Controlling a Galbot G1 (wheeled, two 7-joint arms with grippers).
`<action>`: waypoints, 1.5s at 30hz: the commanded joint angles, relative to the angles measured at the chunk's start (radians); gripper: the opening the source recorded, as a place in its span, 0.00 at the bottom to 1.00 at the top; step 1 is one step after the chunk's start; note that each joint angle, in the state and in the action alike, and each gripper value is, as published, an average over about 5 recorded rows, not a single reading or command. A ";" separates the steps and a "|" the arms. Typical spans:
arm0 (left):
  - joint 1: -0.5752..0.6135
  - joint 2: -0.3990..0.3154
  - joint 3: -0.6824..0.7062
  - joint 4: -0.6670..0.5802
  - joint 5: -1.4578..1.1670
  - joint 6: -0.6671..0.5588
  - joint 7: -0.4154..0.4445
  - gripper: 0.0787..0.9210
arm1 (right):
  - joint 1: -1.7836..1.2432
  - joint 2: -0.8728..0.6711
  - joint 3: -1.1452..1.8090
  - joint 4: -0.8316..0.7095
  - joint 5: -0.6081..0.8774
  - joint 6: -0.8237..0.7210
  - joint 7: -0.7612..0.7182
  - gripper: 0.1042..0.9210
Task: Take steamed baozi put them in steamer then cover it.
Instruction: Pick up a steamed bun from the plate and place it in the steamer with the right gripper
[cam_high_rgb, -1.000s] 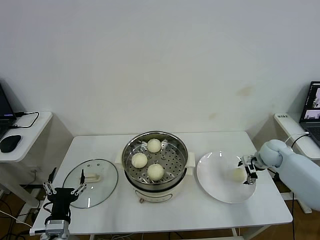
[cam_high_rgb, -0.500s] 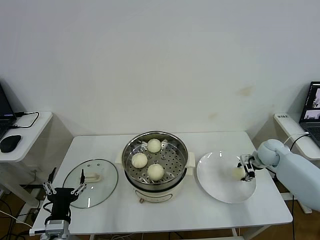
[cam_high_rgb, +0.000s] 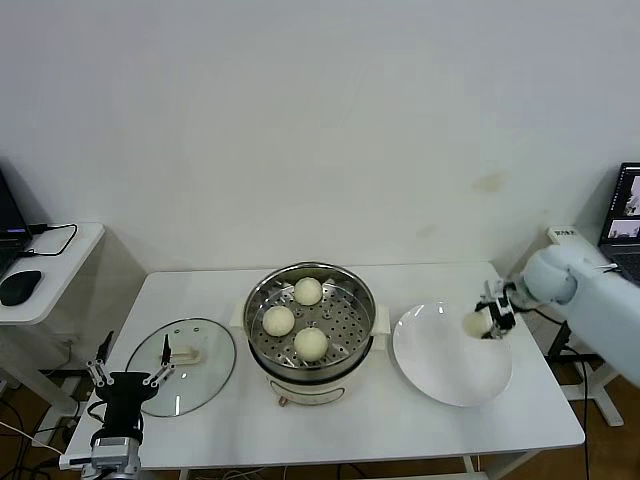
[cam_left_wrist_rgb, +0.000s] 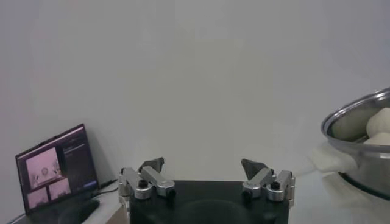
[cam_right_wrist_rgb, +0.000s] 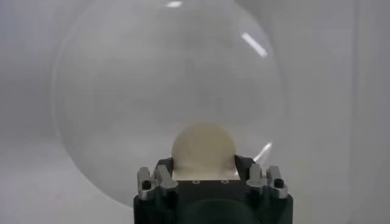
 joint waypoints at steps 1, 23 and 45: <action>-0.001 0.005 0.000 -0.003 -0.002 0.000 0.000 0.88 | 0.445 0.005 -0.299 0.187 0.291 -0.162 0.013 0.65; -0.002 -0.007 -0.022 0.001 -0.010 -0.004 -0.006 0.88 | 0.443 0.496 -0.497 0.177 0.697 -0.450 0.365 0.66; -0.001 -0.014 -0.034 0.012 -0.018 -0.009 -0.011 0.88 | 0.355 0.522 -0.522 0.051 0.529 -0.452 0.364 0.67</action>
